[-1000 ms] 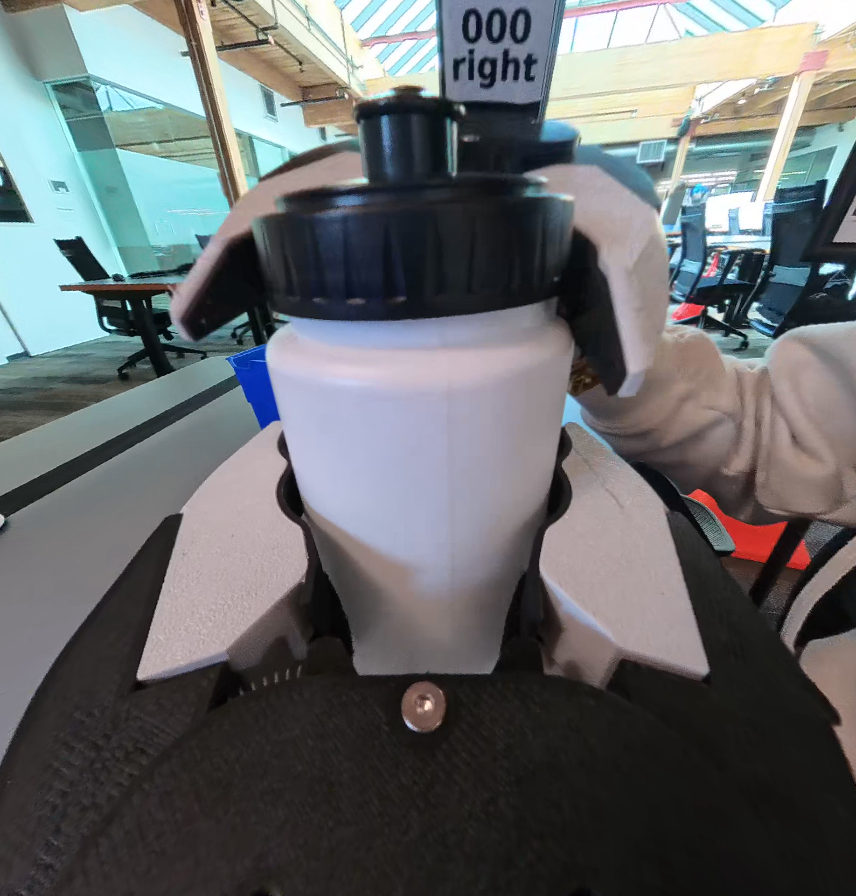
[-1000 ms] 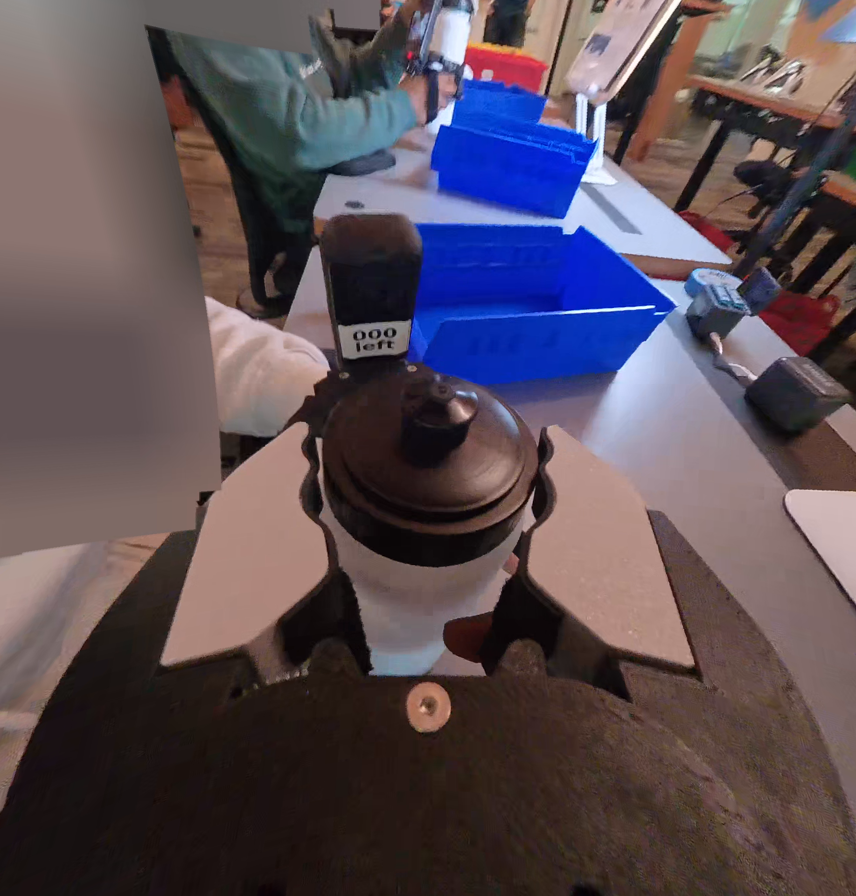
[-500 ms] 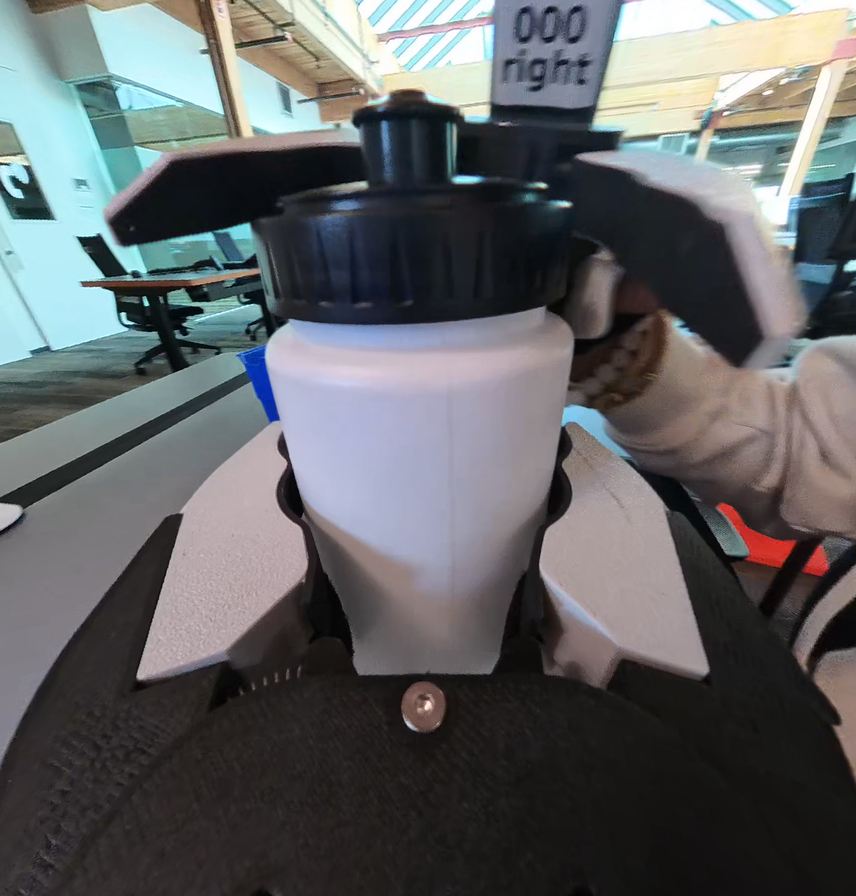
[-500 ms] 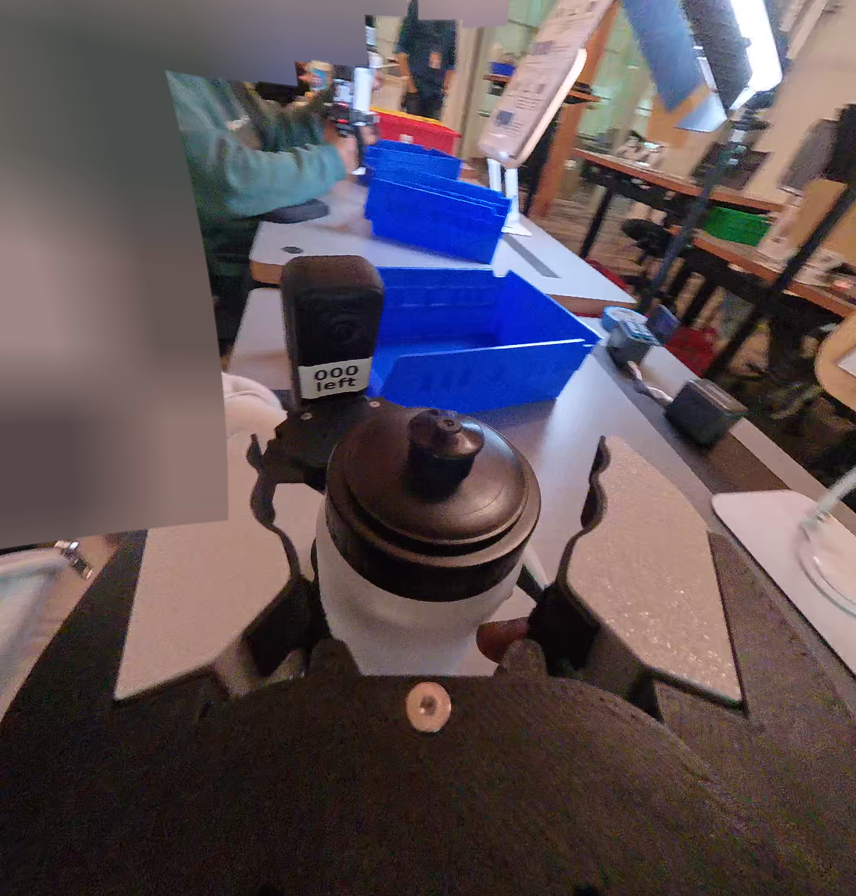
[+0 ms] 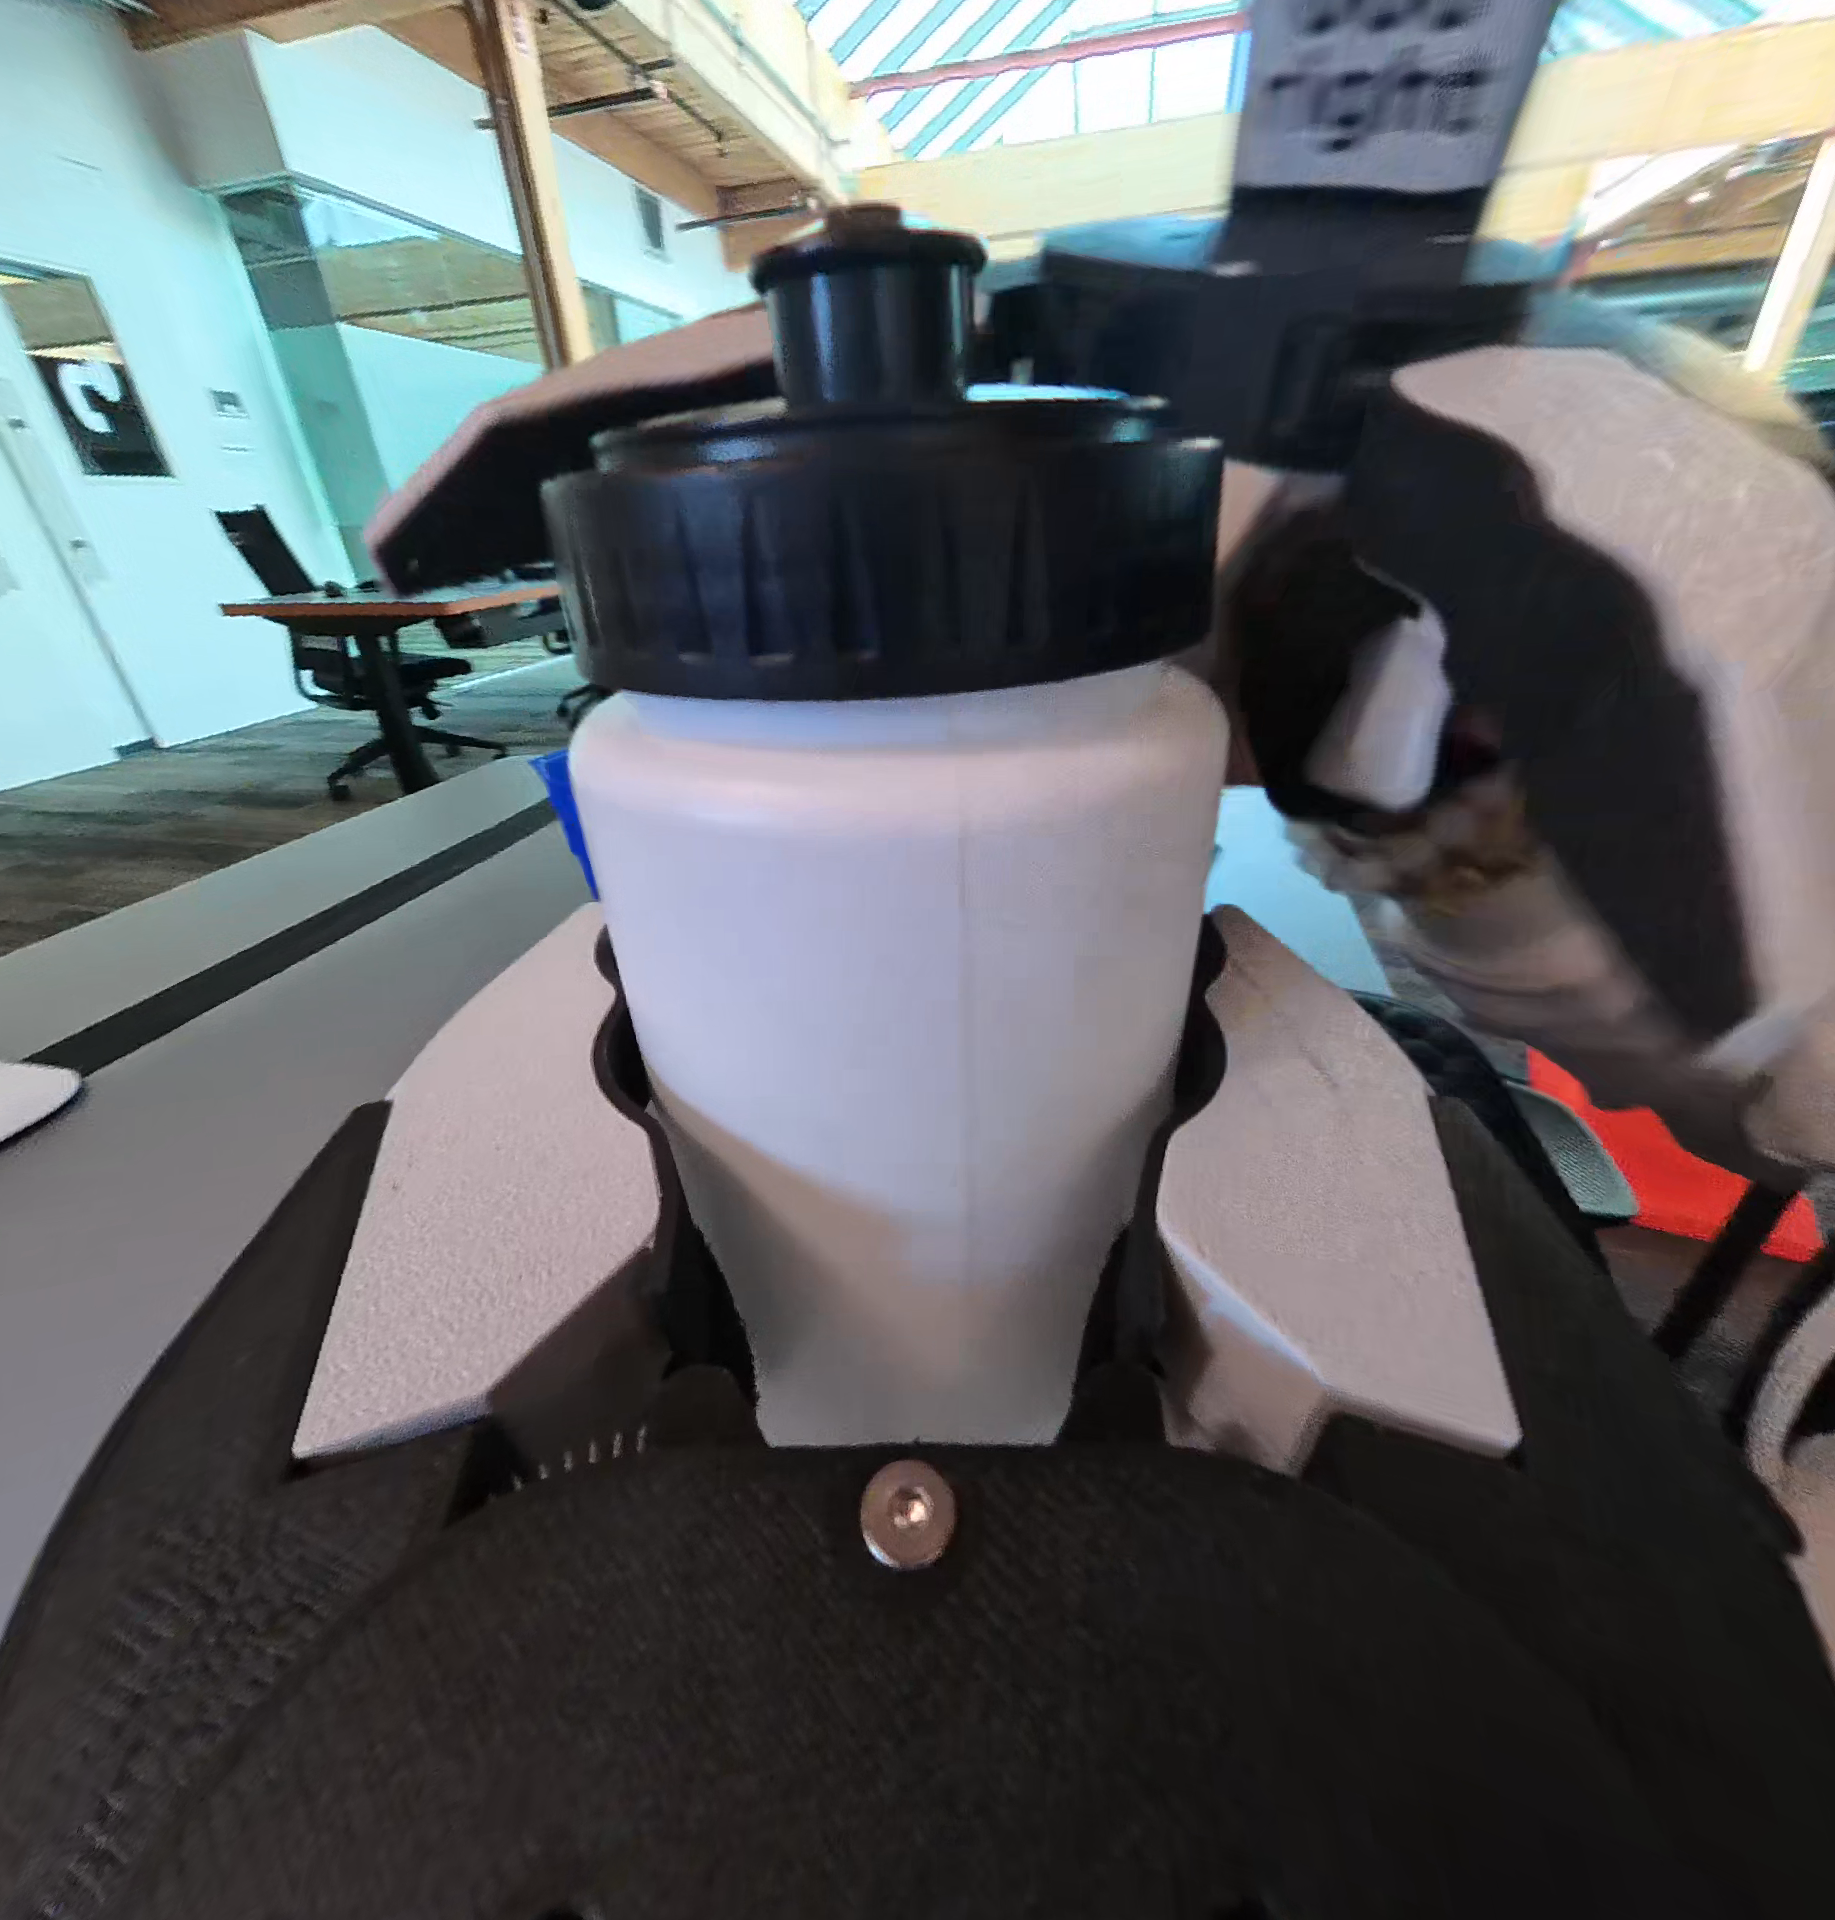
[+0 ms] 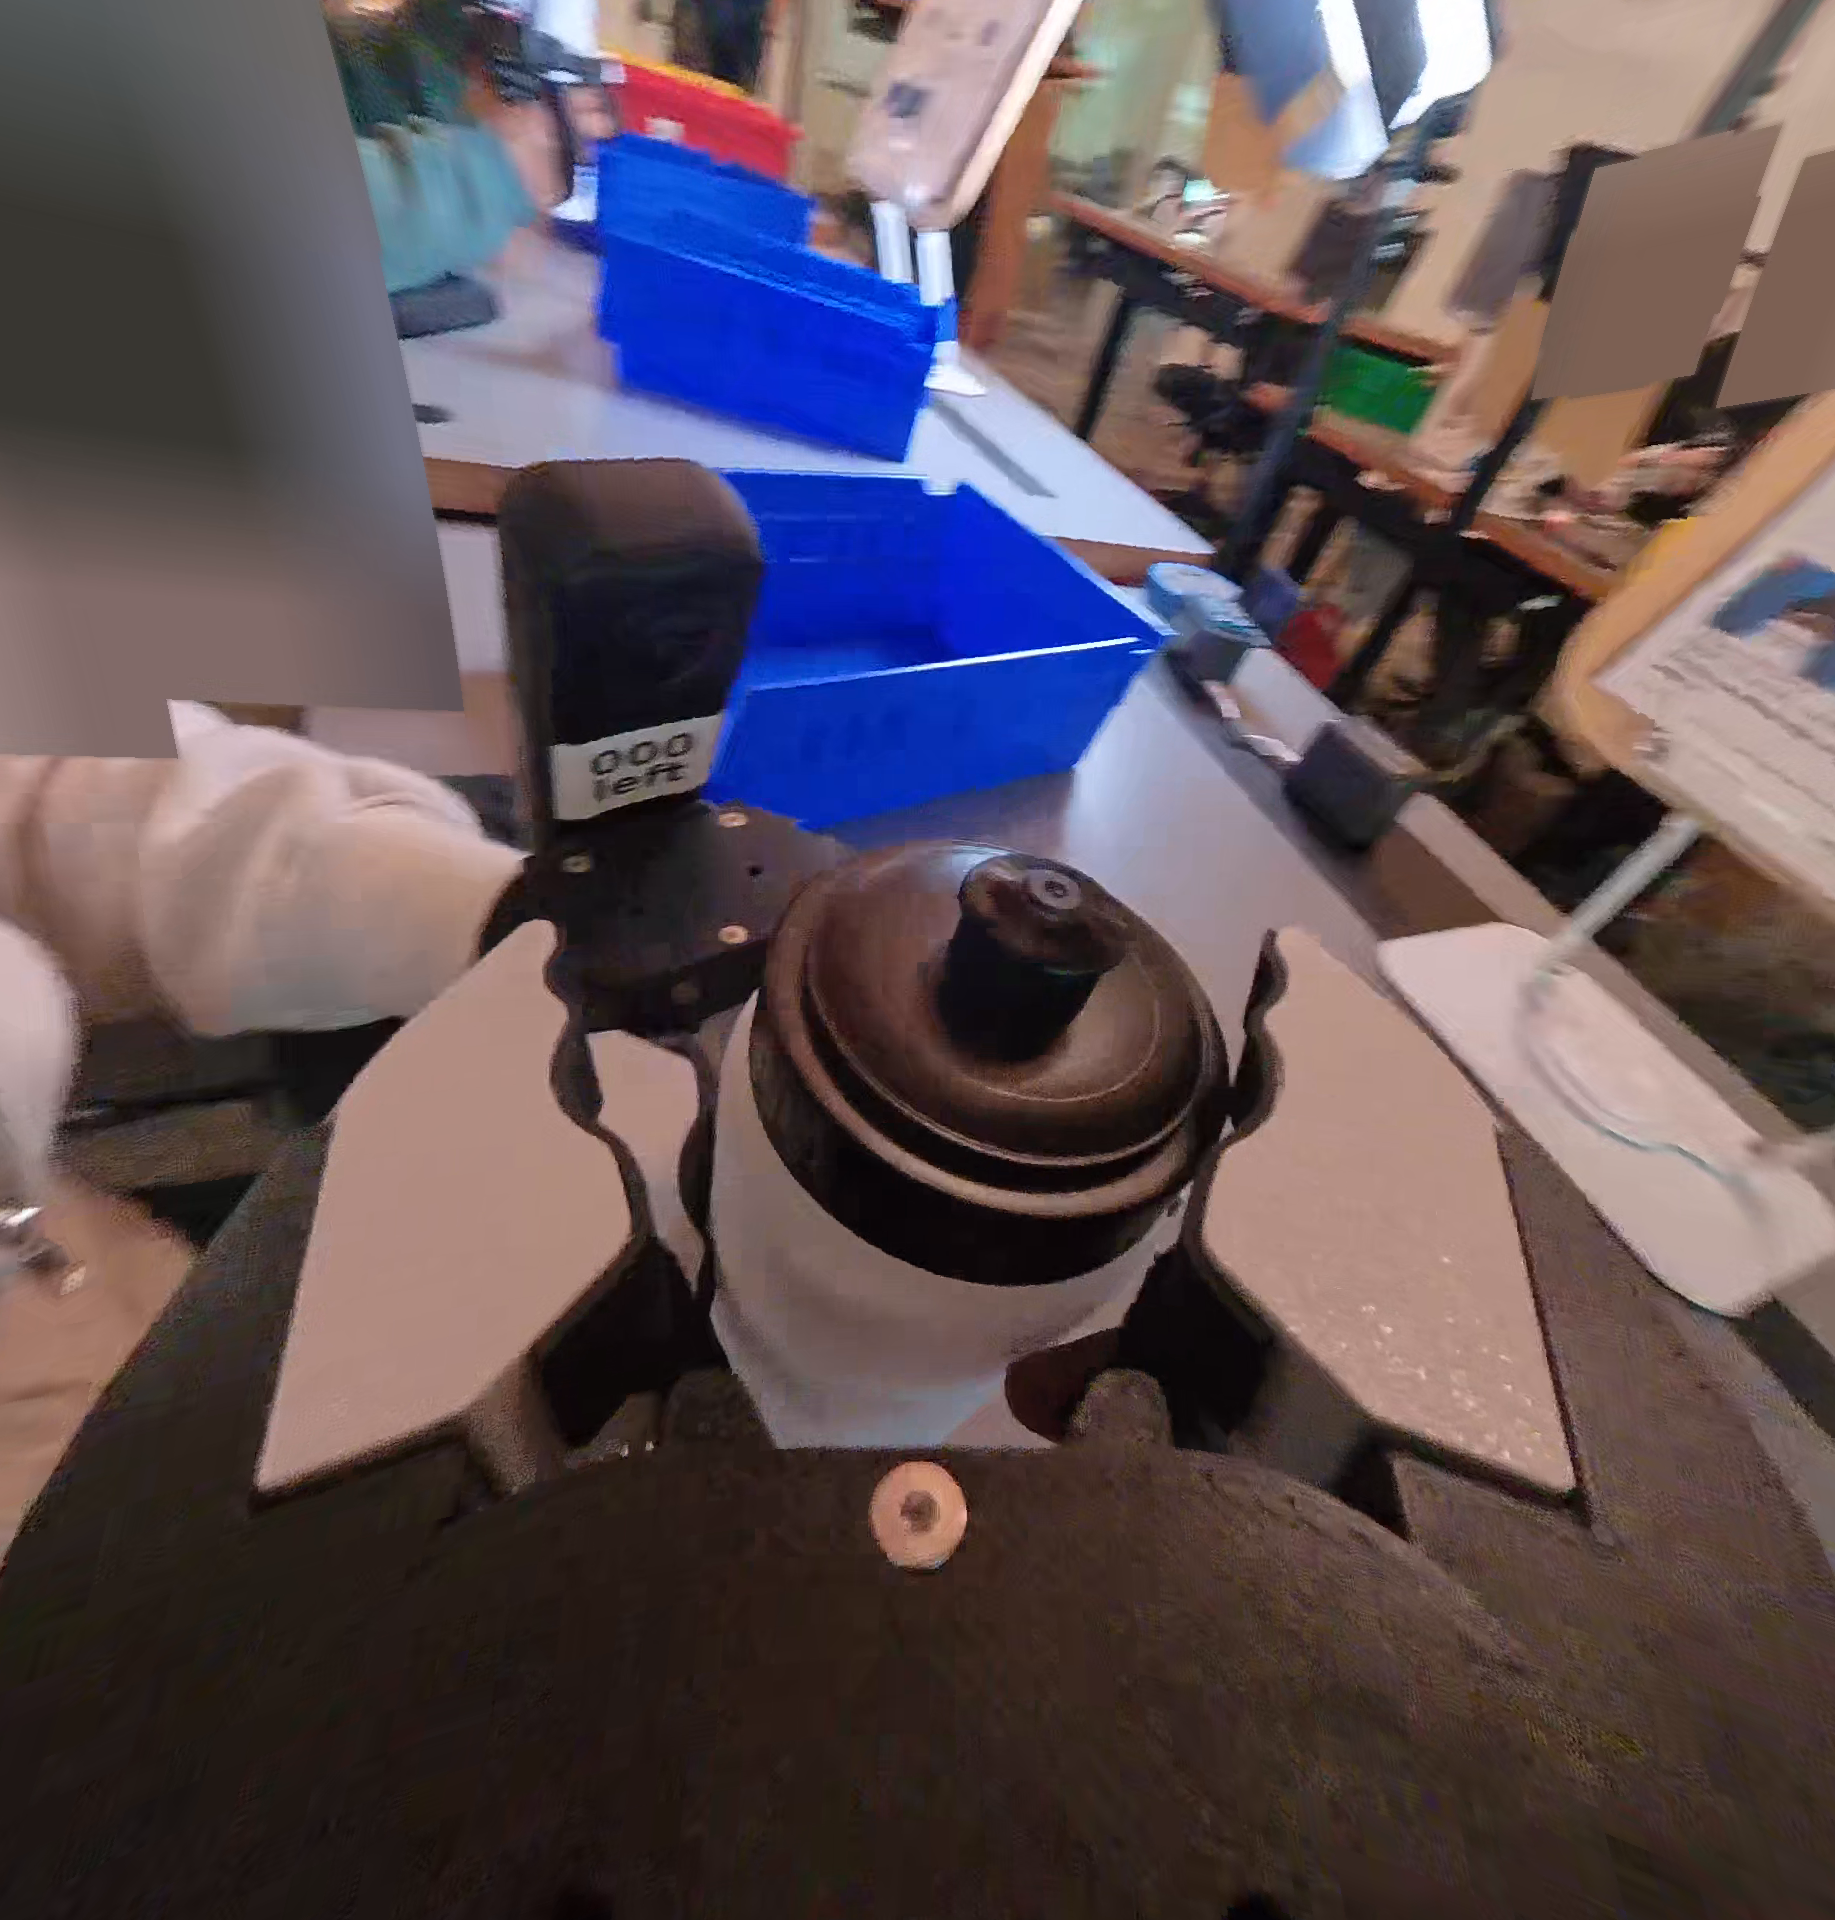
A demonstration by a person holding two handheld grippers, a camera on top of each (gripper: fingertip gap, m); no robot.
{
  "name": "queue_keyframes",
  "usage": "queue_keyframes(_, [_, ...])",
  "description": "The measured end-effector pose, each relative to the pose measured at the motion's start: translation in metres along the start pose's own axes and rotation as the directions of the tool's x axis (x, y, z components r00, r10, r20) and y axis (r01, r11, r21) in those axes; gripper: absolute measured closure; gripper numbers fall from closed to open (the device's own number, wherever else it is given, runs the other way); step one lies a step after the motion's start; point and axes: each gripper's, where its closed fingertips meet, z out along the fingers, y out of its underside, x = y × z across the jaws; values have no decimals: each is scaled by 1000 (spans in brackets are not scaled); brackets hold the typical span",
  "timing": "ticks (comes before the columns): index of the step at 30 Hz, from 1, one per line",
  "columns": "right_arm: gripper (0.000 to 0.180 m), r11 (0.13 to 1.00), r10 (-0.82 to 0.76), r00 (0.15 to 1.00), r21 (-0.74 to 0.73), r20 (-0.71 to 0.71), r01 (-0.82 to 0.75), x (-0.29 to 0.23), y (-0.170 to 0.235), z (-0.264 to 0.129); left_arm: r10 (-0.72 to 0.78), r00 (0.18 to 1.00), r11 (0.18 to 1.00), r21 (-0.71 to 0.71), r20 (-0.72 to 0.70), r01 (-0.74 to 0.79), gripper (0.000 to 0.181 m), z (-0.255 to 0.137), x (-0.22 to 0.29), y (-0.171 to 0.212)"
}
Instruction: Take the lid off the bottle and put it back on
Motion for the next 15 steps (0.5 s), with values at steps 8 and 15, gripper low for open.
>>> queue_keyframes(8, [101,979,130,931,106,342,-175,0,-10,-10,-25,1000,1000,9,13,25,81,-2,-2,-1])
queue_keyframes(15, [102,985,172,976,57,-136,-166,16,-6,-12,39,994,999,-13,102,-38,81,-1,-7,0])
